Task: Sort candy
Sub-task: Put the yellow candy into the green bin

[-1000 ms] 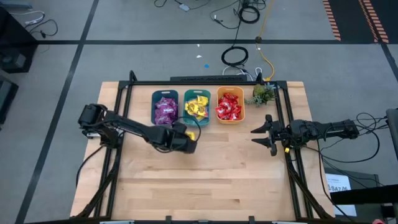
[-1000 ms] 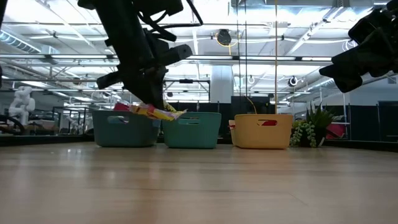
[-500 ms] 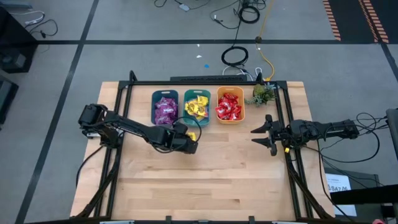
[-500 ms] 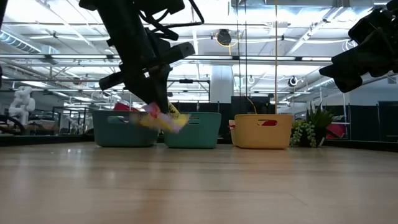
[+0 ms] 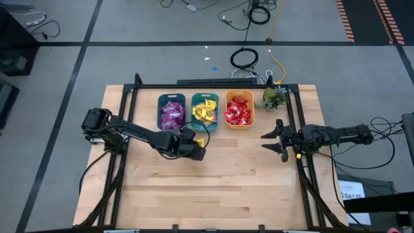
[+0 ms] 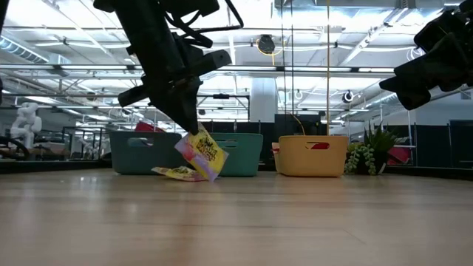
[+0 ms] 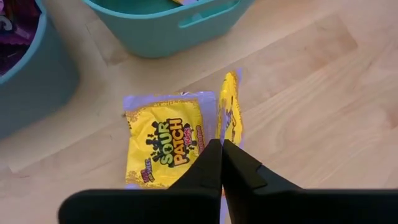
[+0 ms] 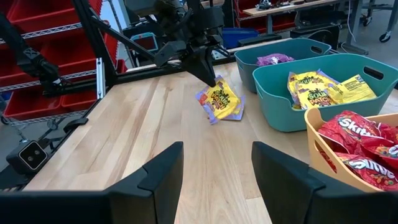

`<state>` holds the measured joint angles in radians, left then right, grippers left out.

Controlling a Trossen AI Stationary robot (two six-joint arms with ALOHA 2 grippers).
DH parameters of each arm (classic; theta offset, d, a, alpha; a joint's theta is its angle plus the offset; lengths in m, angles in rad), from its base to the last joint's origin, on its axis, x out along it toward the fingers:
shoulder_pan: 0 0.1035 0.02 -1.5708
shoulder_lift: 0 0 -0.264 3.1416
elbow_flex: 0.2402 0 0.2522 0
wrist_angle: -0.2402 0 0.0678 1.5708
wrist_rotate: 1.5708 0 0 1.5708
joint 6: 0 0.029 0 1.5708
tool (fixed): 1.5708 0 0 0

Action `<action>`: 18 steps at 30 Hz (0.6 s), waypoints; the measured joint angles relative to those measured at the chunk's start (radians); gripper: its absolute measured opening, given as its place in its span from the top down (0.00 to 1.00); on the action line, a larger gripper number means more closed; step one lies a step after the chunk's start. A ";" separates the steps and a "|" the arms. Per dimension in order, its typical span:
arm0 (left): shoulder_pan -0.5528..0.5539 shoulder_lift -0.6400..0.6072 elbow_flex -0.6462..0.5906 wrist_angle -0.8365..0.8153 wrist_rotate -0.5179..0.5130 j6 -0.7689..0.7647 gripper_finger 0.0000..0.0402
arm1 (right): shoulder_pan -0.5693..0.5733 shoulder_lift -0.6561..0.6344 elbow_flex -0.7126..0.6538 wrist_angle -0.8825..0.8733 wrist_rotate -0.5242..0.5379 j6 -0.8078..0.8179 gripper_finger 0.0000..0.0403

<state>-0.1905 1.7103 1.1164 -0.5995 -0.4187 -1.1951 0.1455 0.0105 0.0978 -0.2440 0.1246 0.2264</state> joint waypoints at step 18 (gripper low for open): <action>0.013 -0.160 0.002 0.165 -0.034 0.192 1.00 | 0.000 0.000 0.000 0.000 0.000 -0.002 0.55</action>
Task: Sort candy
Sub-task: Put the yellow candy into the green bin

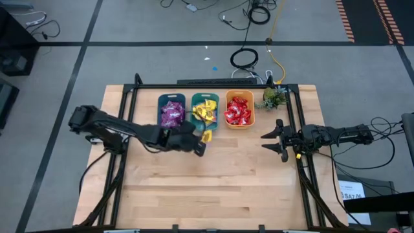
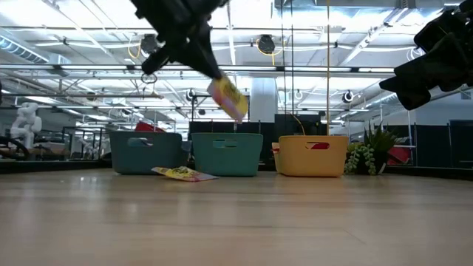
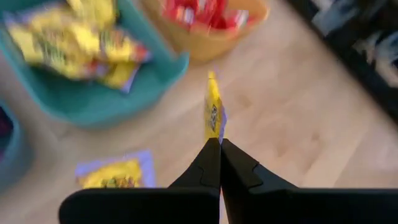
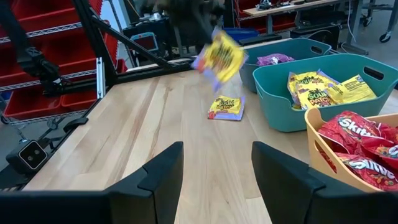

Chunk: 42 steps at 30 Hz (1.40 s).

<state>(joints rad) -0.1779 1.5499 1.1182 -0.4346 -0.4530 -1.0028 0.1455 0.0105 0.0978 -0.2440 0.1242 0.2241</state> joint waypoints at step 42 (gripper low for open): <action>0.572 -0.110 0.000 0.147 0.576 0.439 0.82 | 0.000 0.000 0.000 0.053 0.014 0.177 0.55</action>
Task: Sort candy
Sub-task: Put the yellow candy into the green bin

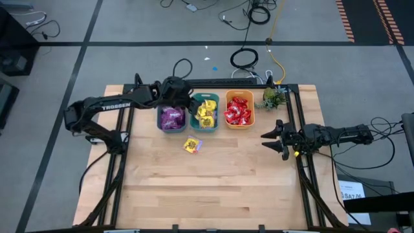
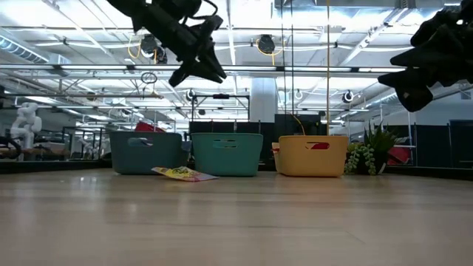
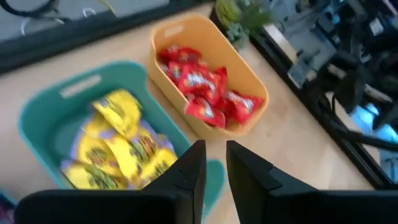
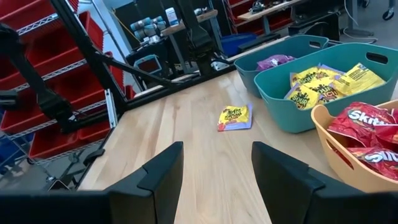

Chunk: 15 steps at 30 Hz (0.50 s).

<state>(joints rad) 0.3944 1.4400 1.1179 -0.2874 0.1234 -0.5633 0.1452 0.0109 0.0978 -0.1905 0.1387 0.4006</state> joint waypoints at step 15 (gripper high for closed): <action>-0.515 -0.025 0.000 -0.251 -0.705 -0.592 0.82 | 0.000 0.000 0.000 -0.014 -0.015 -0.023 0.55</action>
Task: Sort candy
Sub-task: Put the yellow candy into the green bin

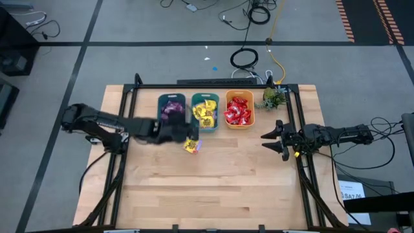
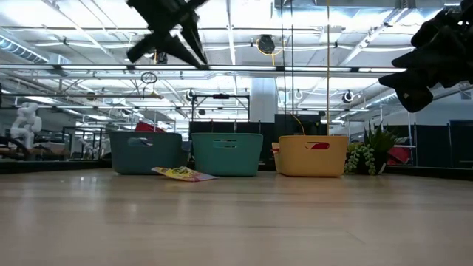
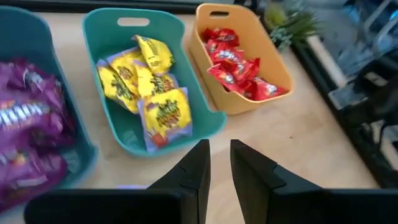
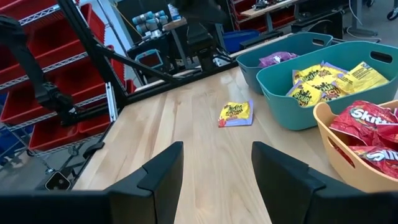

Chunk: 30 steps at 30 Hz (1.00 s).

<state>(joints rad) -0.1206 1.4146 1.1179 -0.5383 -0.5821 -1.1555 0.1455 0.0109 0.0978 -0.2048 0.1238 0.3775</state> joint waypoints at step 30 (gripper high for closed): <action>-0.094 0.009 -0.001 0.023 -0.204 0.017 0.82 | 0.000 0.000 0.000 -0.011 0.000 -0.001 0.55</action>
<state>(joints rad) -0.2149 1.4239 1.1172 -0.5156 -0.7856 -1.1383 0.1455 0.0109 0.0978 -0.2161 0.1242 0.3769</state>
